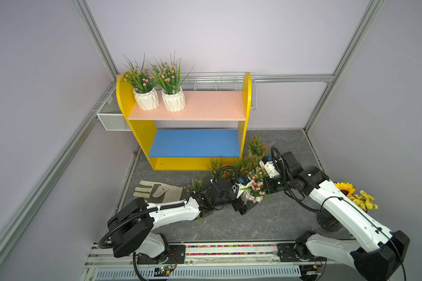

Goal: Place the baby's breath potted plants on the rack by color
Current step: Pick up the baby's breath potted plant from the center of the board.

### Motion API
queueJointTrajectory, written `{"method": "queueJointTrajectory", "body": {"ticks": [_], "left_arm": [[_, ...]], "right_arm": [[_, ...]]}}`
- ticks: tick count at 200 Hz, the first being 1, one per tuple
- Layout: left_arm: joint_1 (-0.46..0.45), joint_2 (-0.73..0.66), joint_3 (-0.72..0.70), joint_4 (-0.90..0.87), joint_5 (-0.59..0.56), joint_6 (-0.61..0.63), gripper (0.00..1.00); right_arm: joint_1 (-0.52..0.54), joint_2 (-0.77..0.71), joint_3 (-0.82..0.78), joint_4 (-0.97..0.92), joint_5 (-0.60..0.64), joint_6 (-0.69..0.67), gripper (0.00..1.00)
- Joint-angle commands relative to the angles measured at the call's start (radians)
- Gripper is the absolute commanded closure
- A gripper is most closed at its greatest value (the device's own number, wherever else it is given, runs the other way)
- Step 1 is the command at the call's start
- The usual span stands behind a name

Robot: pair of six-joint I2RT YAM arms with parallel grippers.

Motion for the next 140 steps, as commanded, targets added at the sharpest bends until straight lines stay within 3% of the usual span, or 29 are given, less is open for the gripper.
{"method": "queueJointTrajectory", "body": {"ticks": [1, 75, 140], "left_arm": [[-0.012, -0.023, -0.015, 0.129, -0.003, -0.007, 0.00], [-0.018, -0.071, -0.090, 0.227, -0.058, -0.017, 0.00], [-0.019, -0.139, -0.107, 0.148, -0.075, 0.020, 0.00]], "right_arm": [[0.035, -0.017, 0.035, 0.109, -0.226, 0.002, 0.89], [0.042, -0.036, -0.010, 0.202, -0.313, 0.077, 0.89], [0.051, -0.034, -0.027, 0.164, -0.203, 0.060, 0.90]]}}
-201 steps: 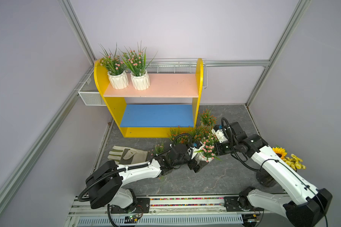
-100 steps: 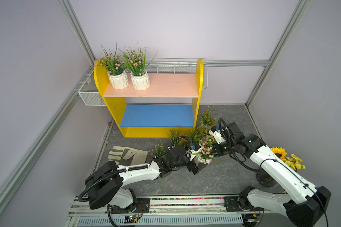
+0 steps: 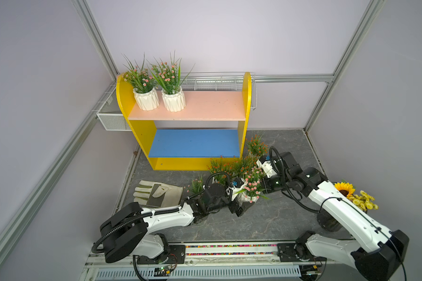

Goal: Place the baby's breath potted plants on the rack by color
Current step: Pick up the baby's breath potted plant from the center of the board.

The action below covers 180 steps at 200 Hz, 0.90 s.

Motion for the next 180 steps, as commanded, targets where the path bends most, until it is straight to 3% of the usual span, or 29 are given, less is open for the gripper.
{"method": "queueJointTrajectory", "body": {"ticks": [1, 24, 65, 180], "left_arm": [[-0.014, -0.056, 0.012, 0.029, -0.007, 0.025, 0.00], [-0.014, -0.117, 0.022, -0.093, -0.026, 0.040, 0.00], [-0.014, -0.165, 0.017, -0.136, -0.020, 0.044, 0.00], [-0.013, -0.065, 0.070, -0.096, 0.030, 0.026, 0.00]], "right_arm": [[0.032, -0.032, -0.005, 0.087, -0.130, 0.025, 0.90], [0.024, -0.036, -0.017, 0.085, -0.111, 0.027, 0.90], [0.023, -0.034, -0.027, 0.102, -0.099, 0.031, 0.90], [0.032, -0.011, -0.032, 0.128, -0.123, 0.026, 0.90]]}}
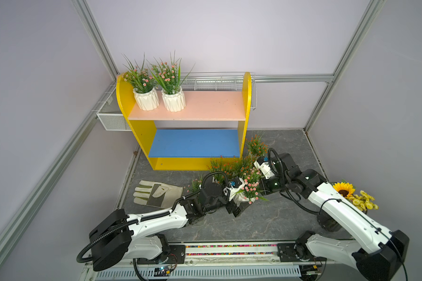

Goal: Place the baby's breath potted plants on the rack by color
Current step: Pick up the baby's breath potted plant from the center of the board.

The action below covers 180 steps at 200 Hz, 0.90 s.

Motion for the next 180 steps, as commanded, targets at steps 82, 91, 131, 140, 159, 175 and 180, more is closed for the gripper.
{"method": "queueJointTrajectory", "body": {"ticks": [82, 91, 131, 140, 159, 175, 180], "left_arm": [[-0.006, 0.079, 0.074, 0.080, 0.071, -0.022, 0.01], [-0.006, 0.084, 0.077, 0.082, 0.074, -0.026, 0.00], [-0.006, 0.105, 0.083, 0.098, 0.073, -0.039, 0.00], [-0.006, 0.109, 0.086, 0.096, 0.071, -0.040, 0.00], [-0.006, 0.114, 0.091, 0.087, 0.074, -0.037, 0.01], [-0.006, 0.115, 0.094, 0.074, 0.073, -0.032, 0.04], [-0.006, 0.115, 0.093, 0.070, 0.073, -0.031, 0.05]], "right_arm": [[0.037, -0.001, -0.029, 0.111, -0.073, 0.023, 0.90], [0.040, -0.001, -0.028, 0.113, -0.074, 0.022, 0.90], [0.050, 0.002, -0.031, 0.125, -0.075, 0.029, 0.90], [0.053, 0.000, -0.033, 0.126, -0.075, 0.029, 0.90], [0.052, -0.003, -0.034, 0.126, -0.069, 0.031, 0.90], [0.052, -0.006, -0.032, 0.123, -0.068, 0.032, 0.90], [0.052, -0.008, -0.032, 0.122, -0.066, 0.031, 0.90]]}}
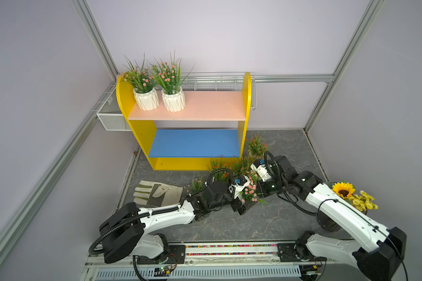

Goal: Place the baby's breath potted plants on the rack by color
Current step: Pick up the baby's breath potted plant from the center of the board.

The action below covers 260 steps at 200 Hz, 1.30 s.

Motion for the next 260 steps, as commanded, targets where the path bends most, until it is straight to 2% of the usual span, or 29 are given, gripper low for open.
{"method": "queueJointTrajectory", "body": {"ticks": [1, 58, 100, 128, 168, 210, 260], "left_arm": [[-0.006, 0.013, 0.039, 0.007, 0.026, -0.005, 0.05], [-0.006, 0.014, 0.049, -0.040, 0.027, 0.002, 0.32], [-0.006, 0.023, 0.073, -0.090, 0.040, 0.015, 0.75], [-0.006, 0.027, 0.089, -0.118, 0.033, 0.002, 0.97], [-0.005, 0.013, 0.092, -0.131, -0.008, -0.010, 1.00], [-0.005, -0.021, 0.087, -0.154, -0.069, -0.017, 1.00], [0.001, -0.088, 0.136, -0.279, -0.136, 0.002, 1.00]], "right_arm": [[0.008, -0.012, 0.003, 0.085, -0.059, 0.020, 0.90], [0.008, -0.018, 0.010, 0.073, -0.042, 0.012, 0.89], [0.007, -0.018, 0.010, 0.070, -0.015, 0.008, 0.86], [0.002, -0.024, 0.002, 0.075, 0.000, 0.010, 0.82], [-0.020, -0.047, 0.000, 0.073, 0.016, 0.011, 0.74], [-0.079, -0.092, -0.020, 0.055, 0.022, 0.009, 0.72], [-0.181, -0.172, -0.079, 0.036, 0.030, 0.005, 0.69]]}}
